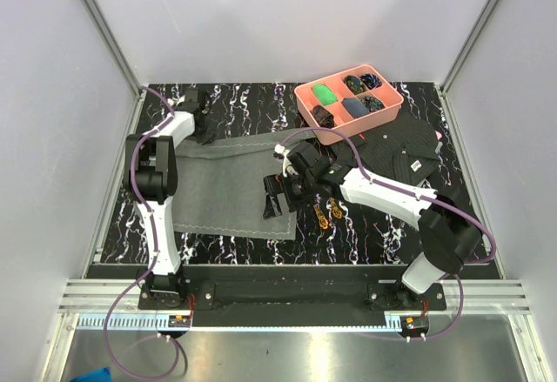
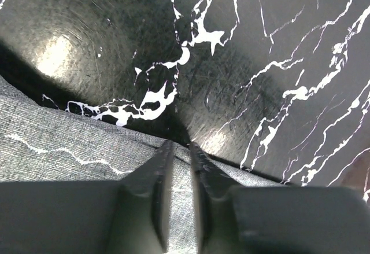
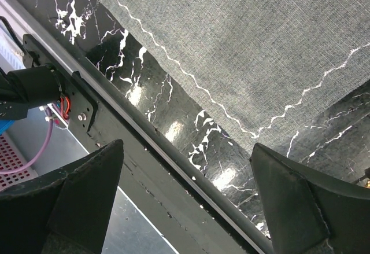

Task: Fold the napkin, place the utensils inside, and roll it up
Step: Flatten the napkin out

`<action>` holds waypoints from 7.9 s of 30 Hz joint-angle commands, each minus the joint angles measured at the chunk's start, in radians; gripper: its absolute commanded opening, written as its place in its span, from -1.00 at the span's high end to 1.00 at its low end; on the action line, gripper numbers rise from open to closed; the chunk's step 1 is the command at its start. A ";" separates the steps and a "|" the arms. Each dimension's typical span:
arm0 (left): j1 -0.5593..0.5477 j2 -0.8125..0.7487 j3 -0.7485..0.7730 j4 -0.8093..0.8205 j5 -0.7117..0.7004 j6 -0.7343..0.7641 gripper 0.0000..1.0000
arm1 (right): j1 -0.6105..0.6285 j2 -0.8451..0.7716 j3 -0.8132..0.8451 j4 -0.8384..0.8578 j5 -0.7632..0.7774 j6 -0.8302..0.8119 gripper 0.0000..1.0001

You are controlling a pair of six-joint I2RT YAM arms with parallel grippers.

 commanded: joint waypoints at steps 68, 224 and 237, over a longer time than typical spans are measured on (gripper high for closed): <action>0.396 -0.977 -0.595 -0.067 0.271 0.330 -0.97 | -0.025 0.573 0.558 -0.004 0.234 -0.618 -0.37; 0.287 -0.842 -0.609 0.003 0.423 0.359 -0.97 | -0.104 1.197 1.401 -0.156 0.076 -0.297 0.57; 0.327 -0.838 -0.615 0.011 0.451 0.349 -0.97 | -0.102 1.136 1.407 -0.164 0.245 -0.243 1.00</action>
